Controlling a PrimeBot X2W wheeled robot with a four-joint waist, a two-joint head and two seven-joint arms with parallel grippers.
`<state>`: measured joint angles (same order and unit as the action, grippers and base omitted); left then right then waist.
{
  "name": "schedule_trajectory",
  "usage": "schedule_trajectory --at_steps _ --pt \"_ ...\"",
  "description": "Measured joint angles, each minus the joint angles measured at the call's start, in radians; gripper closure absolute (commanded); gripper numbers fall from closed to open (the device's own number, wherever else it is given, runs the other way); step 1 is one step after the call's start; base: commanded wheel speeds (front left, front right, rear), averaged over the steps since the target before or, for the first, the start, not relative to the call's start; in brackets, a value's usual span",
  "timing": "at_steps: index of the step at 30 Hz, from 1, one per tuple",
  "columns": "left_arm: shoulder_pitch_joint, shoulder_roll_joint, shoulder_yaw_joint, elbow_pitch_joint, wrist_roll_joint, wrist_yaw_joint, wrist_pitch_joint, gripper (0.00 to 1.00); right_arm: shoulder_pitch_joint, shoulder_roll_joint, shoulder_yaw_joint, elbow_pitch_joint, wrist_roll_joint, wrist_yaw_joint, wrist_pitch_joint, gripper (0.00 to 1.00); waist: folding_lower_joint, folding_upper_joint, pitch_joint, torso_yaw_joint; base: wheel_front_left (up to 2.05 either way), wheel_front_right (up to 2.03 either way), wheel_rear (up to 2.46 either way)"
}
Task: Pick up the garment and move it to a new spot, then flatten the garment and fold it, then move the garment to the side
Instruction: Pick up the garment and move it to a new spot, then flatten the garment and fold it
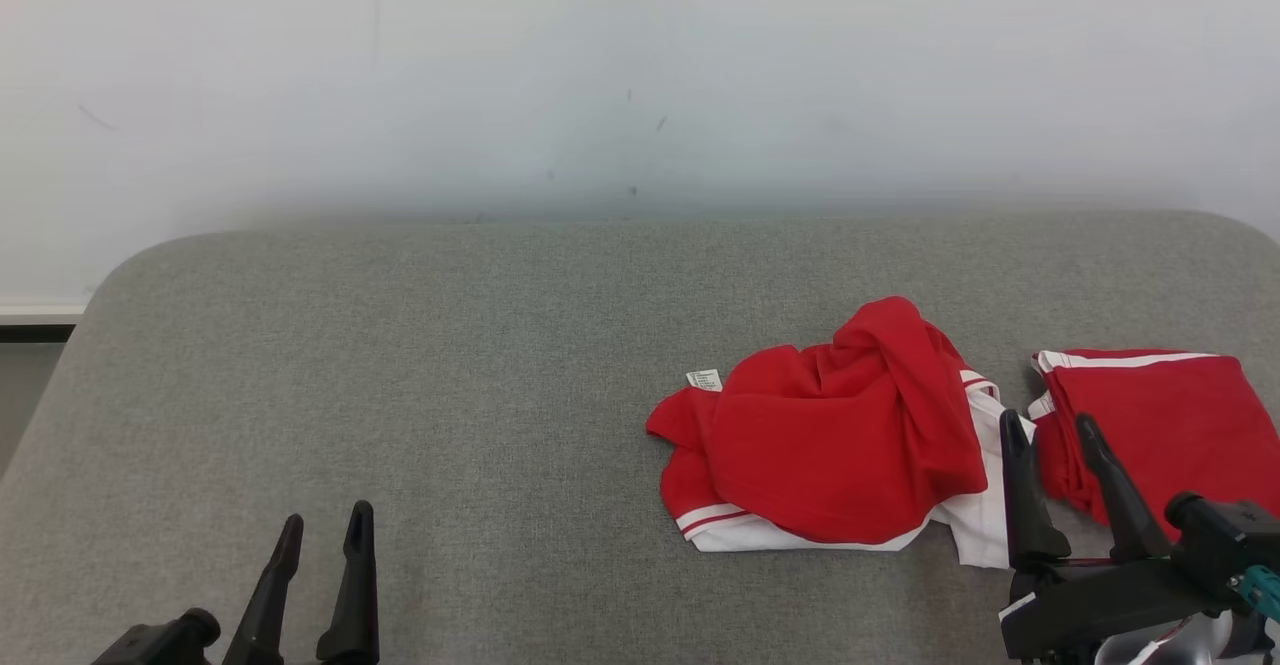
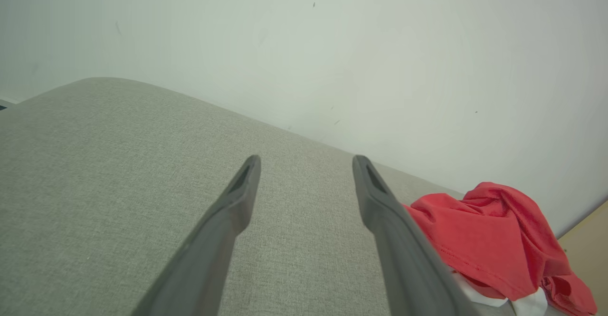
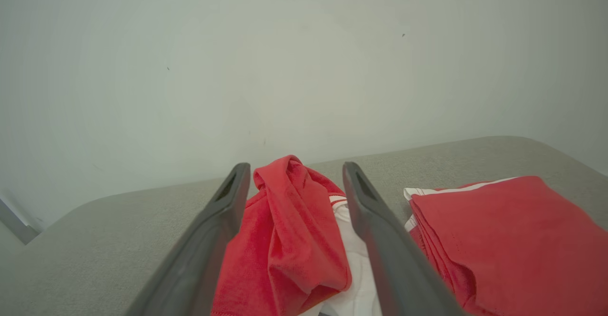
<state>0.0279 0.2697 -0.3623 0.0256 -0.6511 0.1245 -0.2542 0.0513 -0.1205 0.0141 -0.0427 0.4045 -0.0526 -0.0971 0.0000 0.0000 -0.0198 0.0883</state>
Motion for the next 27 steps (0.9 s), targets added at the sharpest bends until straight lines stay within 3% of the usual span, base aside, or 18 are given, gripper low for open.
schedule_trajectory --at_steps 9,14,23,27 --pt "0.01 0.0 0.001 -0.019 0.012 0.0 0.026 0.0 -0.001 0.005 0.012 0.007 0.0 0.005 -0.009 0.0 0.0001 0.0 0.011 -0.008 0.0 0.0 0.0" --pt "0.001 -0.007 -0.045 -0.011 0.012 -0.003 0.066 0.0 -0.005 0.005 0.017 0.01 0.0 0.008 -0.009 0.0 0.0 0.0 0.016 -0.015 0.0 0.0 0.0" --pt "-0.148 -0.039 -0.21 0.106 0.032 -0.086 0.227 0.0 -0.047 0.007 0.048 0.018 0.0 0.019 -0.008 0.0 0.0 0.0001 0.029 -0.053 0.0 0.0 0.0" --pt "-0.205 -0.058 -0.268 0.182 0.059 -0.1 0.314 0.0 -0.06 0.007 0.054 0.021 -0.001 0.019 -0.008 0.0 0.0001 0.0 0.035 -0.08 0.0 0.0 0.0"
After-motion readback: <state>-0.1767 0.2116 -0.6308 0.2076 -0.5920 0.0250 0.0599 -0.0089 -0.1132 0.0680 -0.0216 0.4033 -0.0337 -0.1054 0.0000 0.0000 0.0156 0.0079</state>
